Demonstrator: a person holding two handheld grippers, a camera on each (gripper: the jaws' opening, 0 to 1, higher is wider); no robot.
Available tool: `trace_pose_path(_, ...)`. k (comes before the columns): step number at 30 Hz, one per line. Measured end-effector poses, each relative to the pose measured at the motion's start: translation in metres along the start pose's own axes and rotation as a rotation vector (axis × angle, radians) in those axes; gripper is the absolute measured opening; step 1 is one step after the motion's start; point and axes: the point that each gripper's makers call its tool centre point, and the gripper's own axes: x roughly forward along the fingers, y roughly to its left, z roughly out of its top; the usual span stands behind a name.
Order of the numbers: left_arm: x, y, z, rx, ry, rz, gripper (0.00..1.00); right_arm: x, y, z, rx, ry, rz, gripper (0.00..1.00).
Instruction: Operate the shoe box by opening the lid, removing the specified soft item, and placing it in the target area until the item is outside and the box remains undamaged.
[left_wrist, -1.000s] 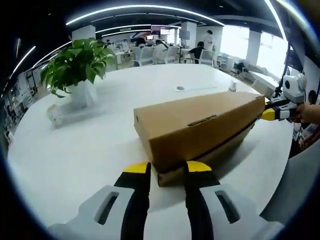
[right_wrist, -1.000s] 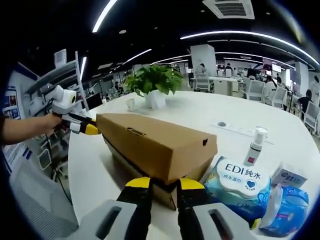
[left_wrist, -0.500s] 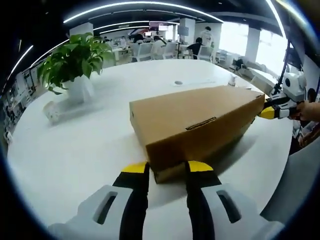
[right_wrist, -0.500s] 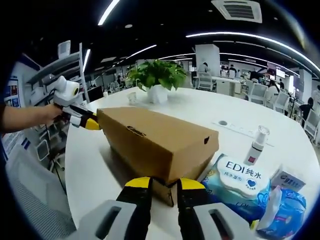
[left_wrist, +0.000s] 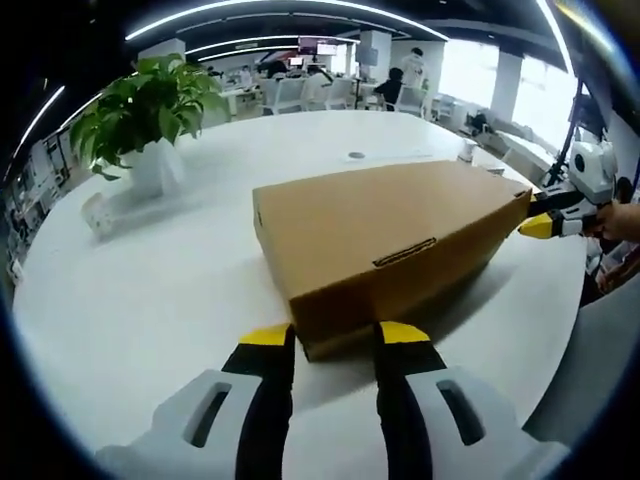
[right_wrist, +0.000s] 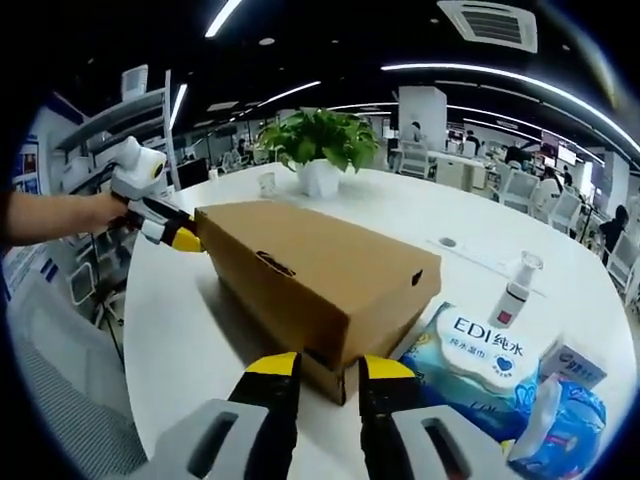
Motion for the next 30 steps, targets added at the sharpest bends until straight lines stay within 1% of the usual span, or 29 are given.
trace_pose_path(11,0.006,0.0,-0.013,-0.015,0.025,-0.003,0.32,0.005,0.0,-0.01,-0.011,0.027,-0.007,0.21)
trace_pose_path(18,0.0,0.002,-0.018,-0.031,0.023,0.002,0.32,0.0,-0.004,-0.004,-0.023,0.008,-0.015,0.23)
trace_pose_path(23,-0.006,0.005,-0.01,-0.017,-0.005,0.017,0.34,-0.001,-0.006,0.002,-0.041,-0.007,-0.02,0.24)
trace_pose_path(27,-0.009,0.006,0.006,0.02,-0.056,0.019,0.36,0.0,-0.005,0.004,-0.051,-0.014,-0.018,0.26)
trace_pose_path(29,-0.009,0.006,0.011,0.028,-0.067,0.02,0.35,0.002,-0.004,0.004,-0.053,-0.016,-0.015,0.25)
trace_pose_path(30,-0.008,0.005,0.011,0.04,-0.061,0.016,0.35,0.002,-0.003,0.004,-0.055,-0.016,-0.014,0.25)
